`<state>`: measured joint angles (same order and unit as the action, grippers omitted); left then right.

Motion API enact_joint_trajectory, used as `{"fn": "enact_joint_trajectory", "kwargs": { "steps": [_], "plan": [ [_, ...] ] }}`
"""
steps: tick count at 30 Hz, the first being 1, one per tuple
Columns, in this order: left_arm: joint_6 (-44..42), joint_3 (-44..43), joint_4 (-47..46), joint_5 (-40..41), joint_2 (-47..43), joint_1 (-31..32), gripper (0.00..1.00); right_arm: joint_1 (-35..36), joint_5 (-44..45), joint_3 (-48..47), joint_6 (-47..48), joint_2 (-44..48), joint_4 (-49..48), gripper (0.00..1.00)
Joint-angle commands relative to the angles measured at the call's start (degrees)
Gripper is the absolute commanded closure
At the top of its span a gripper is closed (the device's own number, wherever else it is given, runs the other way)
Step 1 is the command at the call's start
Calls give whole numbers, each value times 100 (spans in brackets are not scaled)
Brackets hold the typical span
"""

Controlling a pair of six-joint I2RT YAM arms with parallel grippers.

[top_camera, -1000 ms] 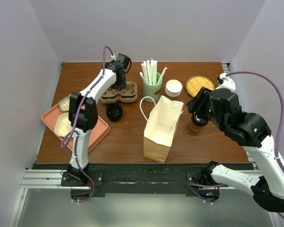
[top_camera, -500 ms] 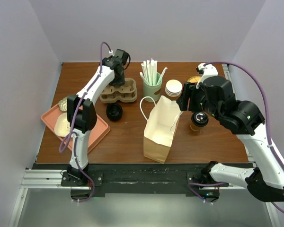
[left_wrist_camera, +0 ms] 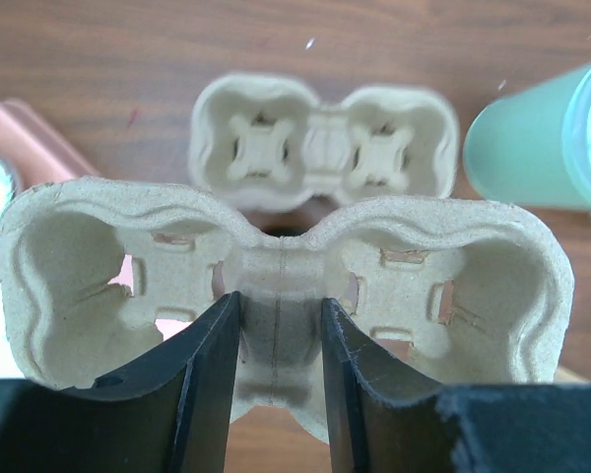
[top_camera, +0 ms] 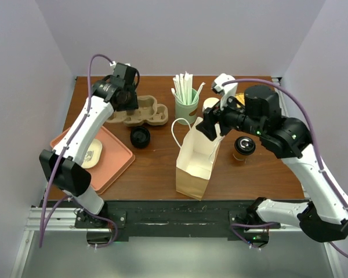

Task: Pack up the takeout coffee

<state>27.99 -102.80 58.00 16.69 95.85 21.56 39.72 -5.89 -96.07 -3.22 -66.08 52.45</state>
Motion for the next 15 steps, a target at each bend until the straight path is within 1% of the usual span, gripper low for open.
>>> {"fn": "enact_joint_trajectory", "kwargs": {
  "steps": [1, 4, 5, 7, 10, 13, 14, 15],
  "plan": [
    [-135, 577, -34, 36, -592, 24, 72, 9, -800, 273, 1359, -158, -1043, 25],
    [-241, 823, 19, 45, -953, 24, 72, 9, -746, 151, 1824, -545, -895, 23],
    [-267, 963, 10, 36, -1041, 24, 72, 9, -956, 81, 1921, -781, -833, 23],
    [-285, 1095, 10, -16, -1287, 24, 72, 9, -1177, 18, 2080, -914, -859, 22],
    [-276, 1263, 54, -174, -1560, 32, 72, 0, -1467, 132, 2063, -1020, -1174, 23],
    [-206, 1377, 97, -254, -1841, 32, 72, 18, -1362, 247, 1852, -1029, -1465, 30],
    [-171, 1386, 167, -254, -1886, 32, 72, 9, -1345, 282, 1808, -1038, -1509, 40],
    [-153, 1403, 203, -254, -1930, 32, 72, 0, -1353, 317, 1703, -1038, -1640, 47]
  ]
}}
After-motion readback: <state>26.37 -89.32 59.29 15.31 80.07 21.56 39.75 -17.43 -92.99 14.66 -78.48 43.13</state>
